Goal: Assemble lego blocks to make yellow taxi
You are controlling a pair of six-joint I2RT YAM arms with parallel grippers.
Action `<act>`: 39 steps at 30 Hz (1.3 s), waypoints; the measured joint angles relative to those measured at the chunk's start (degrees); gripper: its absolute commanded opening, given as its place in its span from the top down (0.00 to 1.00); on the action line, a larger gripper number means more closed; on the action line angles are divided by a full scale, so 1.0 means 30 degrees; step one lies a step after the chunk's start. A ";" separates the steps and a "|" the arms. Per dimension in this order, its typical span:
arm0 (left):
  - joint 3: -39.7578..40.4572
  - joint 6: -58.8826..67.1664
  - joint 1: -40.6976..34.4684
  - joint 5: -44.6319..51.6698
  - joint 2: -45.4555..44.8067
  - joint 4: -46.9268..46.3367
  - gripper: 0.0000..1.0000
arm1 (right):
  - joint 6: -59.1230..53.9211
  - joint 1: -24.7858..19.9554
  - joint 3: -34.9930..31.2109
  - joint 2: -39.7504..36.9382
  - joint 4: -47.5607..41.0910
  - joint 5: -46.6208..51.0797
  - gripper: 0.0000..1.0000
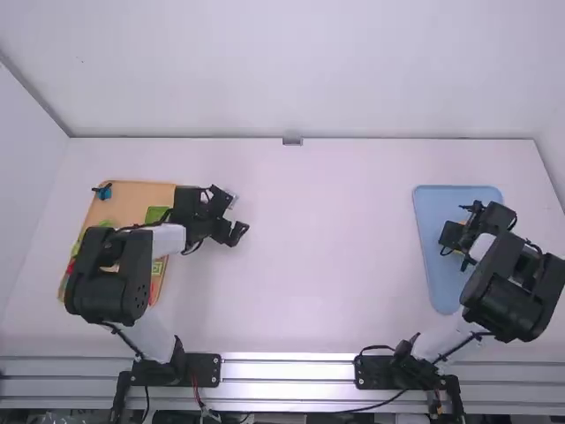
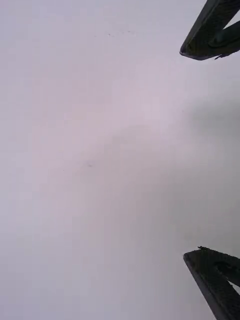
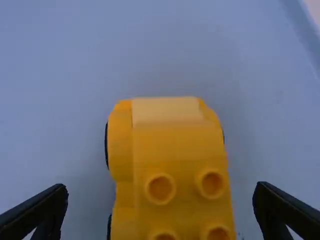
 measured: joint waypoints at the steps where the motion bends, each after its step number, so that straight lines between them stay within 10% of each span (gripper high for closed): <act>1: -0.0007 -0.0117 0.0000 -0.0095 -0.0153 -0.0233 0.01 | -0.0022 0.0087 0.0000 -0.0073 -0.0117 0.0087 0.01; 27: -0.0080 -0.8364 -0.0073 -0.4626 -2.0159 -0.8342 0.03 | -0.0036 1.1067 0.0000 -1.2815 -0.5566 0.2885 0.03; 39: -0.2973 -0.6994 0.0131 -0.6703 -2.3081 -0.5705 0.19 | 0.1887 1.0484 -0.2448 -1.5409 -0.2943 0.1166 0.19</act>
